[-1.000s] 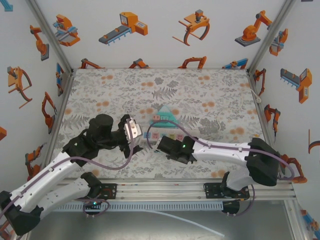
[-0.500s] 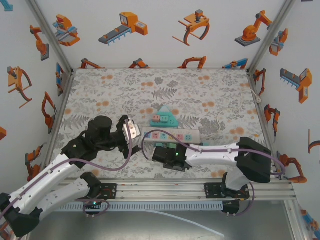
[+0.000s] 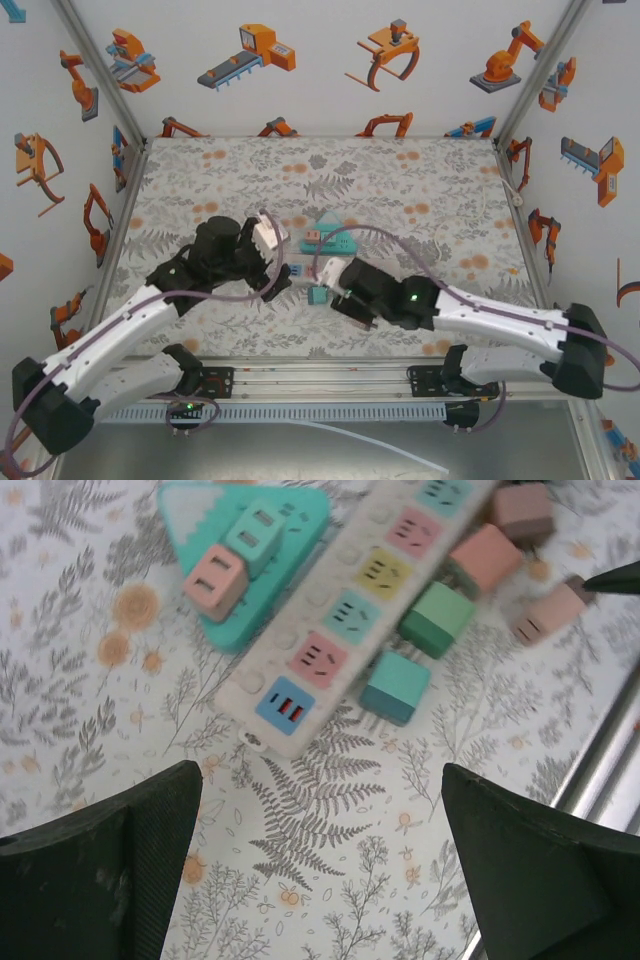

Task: Pull the plug off the socket

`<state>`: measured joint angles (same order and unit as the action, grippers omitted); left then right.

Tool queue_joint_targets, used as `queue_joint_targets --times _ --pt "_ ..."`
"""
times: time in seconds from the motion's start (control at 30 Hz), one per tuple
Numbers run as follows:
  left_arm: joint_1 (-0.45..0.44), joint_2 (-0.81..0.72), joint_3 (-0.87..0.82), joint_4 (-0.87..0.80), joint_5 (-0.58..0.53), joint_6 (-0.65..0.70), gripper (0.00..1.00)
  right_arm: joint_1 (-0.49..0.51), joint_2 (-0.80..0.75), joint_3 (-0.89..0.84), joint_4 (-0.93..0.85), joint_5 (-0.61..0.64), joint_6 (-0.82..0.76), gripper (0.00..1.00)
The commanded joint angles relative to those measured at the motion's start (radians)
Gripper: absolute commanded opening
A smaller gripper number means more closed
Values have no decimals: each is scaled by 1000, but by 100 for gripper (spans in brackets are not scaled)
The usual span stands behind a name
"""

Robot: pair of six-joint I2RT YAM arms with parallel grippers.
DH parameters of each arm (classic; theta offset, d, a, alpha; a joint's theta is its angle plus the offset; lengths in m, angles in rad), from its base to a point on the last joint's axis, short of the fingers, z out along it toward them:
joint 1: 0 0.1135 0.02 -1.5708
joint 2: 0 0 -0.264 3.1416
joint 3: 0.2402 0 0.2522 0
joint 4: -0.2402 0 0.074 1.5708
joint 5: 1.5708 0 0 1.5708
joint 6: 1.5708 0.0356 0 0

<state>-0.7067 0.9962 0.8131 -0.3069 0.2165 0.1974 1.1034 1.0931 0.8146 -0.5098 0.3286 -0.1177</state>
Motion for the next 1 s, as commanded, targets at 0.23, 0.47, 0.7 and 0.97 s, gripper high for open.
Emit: queue_joint_targets --times 0.23,0.47,0.7,0.97 --pt "158 457 399 58 -64 -478 97 -358 -15 -52 444 -297 -64 75" --pt "208 689 540 105 39 -567 99 -505 179 -94 713 -813 -410 68" --pt "215 799 570 144 134 -570 98 -534 423 21 745 -922 -596 68" --pt "214 817 538 155 147 -556 97 -536 587 86 840 -890 -606 66"
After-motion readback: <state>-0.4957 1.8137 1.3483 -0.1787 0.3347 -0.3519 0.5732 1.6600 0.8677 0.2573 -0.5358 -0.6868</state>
